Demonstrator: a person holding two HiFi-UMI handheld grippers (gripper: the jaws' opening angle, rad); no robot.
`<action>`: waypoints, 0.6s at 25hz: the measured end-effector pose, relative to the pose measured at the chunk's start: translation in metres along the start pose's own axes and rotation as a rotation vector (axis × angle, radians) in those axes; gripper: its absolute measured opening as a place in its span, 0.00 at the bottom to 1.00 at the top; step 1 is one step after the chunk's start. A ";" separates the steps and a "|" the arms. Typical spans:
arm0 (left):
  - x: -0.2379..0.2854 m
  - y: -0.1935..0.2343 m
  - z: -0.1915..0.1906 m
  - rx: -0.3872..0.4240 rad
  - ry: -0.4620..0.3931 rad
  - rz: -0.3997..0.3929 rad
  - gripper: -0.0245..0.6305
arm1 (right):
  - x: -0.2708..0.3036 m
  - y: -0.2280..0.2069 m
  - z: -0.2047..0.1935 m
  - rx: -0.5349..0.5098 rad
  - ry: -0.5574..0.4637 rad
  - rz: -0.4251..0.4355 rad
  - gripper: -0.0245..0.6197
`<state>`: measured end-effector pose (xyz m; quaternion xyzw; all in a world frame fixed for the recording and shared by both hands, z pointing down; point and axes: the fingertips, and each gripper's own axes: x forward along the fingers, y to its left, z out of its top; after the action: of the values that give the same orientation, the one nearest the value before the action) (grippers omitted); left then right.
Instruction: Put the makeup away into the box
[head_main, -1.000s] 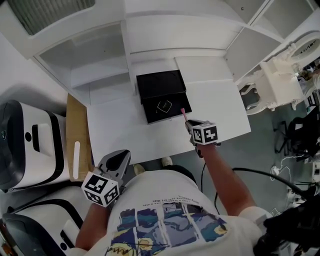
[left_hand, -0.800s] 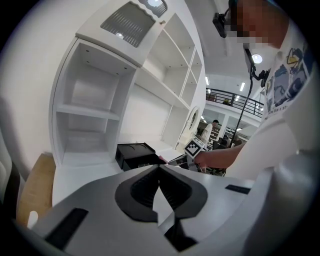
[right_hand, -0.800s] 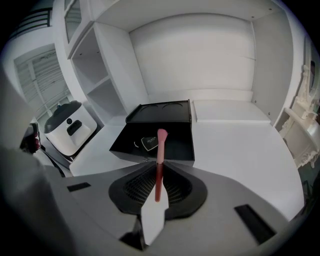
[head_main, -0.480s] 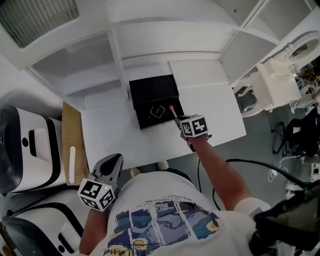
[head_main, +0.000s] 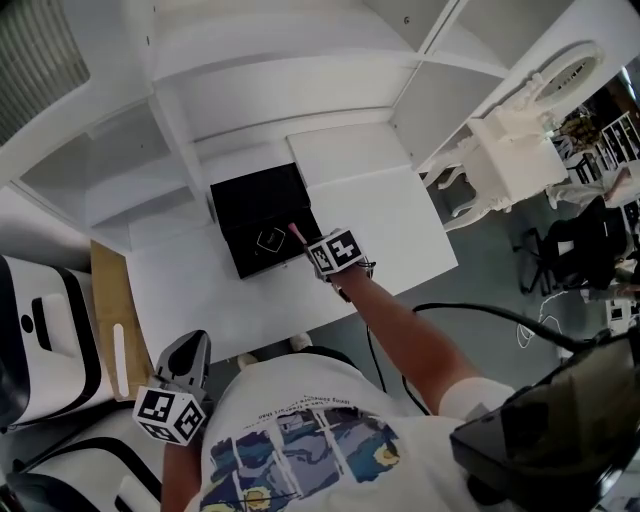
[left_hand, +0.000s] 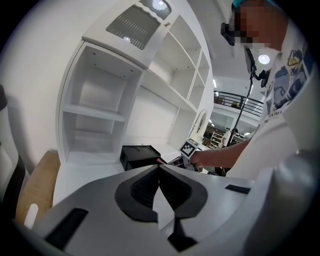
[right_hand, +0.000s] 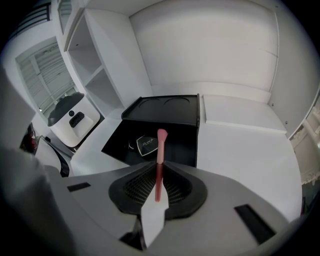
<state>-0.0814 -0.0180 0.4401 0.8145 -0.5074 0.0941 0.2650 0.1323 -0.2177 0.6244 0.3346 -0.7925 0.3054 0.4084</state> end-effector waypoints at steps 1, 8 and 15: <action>0.000 0.000 0.000 0.000 -0.001 0.002 0.06 | 0.001 -0.001 0.001 -0.002 0.005 0.001 0.13; -0.001 0.002 0.002 -0.001 -0.014 0.016 0.06 | 0.012 -0.007 0.007 -0.030 0.035 -0.007 0.13; -0.012 0.011 -0.003 -0.025 -0.018 0.053 0.06 | 0.023 -0.014 0.012 -0.043 0.058 -0.028 0.13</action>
<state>-0.0961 -0.0104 0.4412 0.7981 -0.5324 0.0876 0.2680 0.1274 -0.2413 0.6406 0.3280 -0.7820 0.2919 0.4425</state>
